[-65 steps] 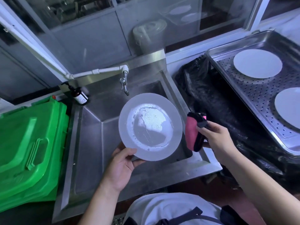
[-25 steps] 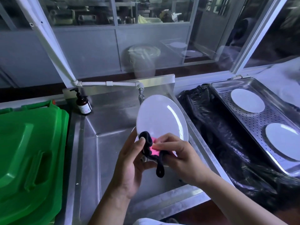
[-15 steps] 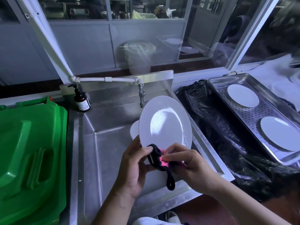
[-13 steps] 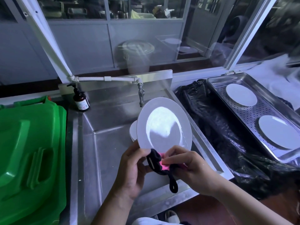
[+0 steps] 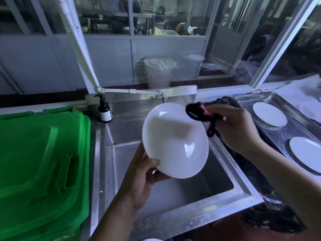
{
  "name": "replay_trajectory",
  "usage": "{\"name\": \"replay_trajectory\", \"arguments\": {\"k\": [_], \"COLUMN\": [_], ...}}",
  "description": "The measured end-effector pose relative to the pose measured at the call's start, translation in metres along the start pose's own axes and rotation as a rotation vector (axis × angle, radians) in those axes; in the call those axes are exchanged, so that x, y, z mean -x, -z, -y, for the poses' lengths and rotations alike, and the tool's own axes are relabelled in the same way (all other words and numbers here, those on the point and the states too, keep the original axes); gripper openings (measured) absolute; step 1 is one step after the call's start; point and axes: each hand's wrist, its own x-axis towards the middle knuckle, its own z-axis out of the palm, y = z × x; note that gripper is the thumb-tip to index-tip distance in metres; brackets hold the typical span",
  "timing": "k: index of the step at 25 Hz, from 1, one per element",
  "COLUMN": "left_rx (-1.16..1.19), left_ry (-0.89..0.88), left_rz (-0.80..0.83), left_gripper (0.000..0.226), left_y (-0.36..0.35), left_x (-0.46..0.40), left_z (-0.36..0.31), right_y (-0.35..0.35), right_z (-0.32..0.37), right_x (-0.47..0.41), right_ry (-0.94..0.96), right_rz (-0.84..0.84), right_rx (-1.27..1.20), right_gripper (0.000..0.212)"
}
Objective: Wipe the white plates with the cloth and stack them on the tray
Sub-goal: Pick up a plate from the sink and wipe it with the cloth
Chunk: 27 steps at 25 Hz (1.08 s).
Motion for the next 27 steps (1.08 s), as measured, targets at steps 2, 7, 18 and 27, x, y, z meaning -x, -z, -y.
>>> {"name": "replay_trajectory", "arguments": {"k": [2, 7, 18, 27], "left_rx": [-0.033, -0.073, -0.079, -0.051], "left_ry": [-0.026, -0.174, -0.276, -0.116], "left_rz": [0.004, -0.038, -0.134, -0.051], "left_gripper": [0.059, 0.061, 0.069, 0.070], "left_y": [-0.004, 0.000, 0.023, 0.031], "left_x": [0.001, 0.008, 0.016, 0.016], "left_z": [-0.007, -0.028, -0.032, -0.019], "right_y": [-0.030, -0.091, -0.079, -0.001], "right_z": [0.021, 0.042, 0.033, 0.055], "right_x": [-0.020, -0.019, 0.072, 0.011], "right_ry": [0.179, 0.344, 0.423, 0.112], "right_rz": [-0.086, -0.122, 0.336, 0.710], "right_rx": [0.173, 0.325, 0.083, 0.048], "right_gripper": [0.044, 0.049, 0.053, 0.054]}}
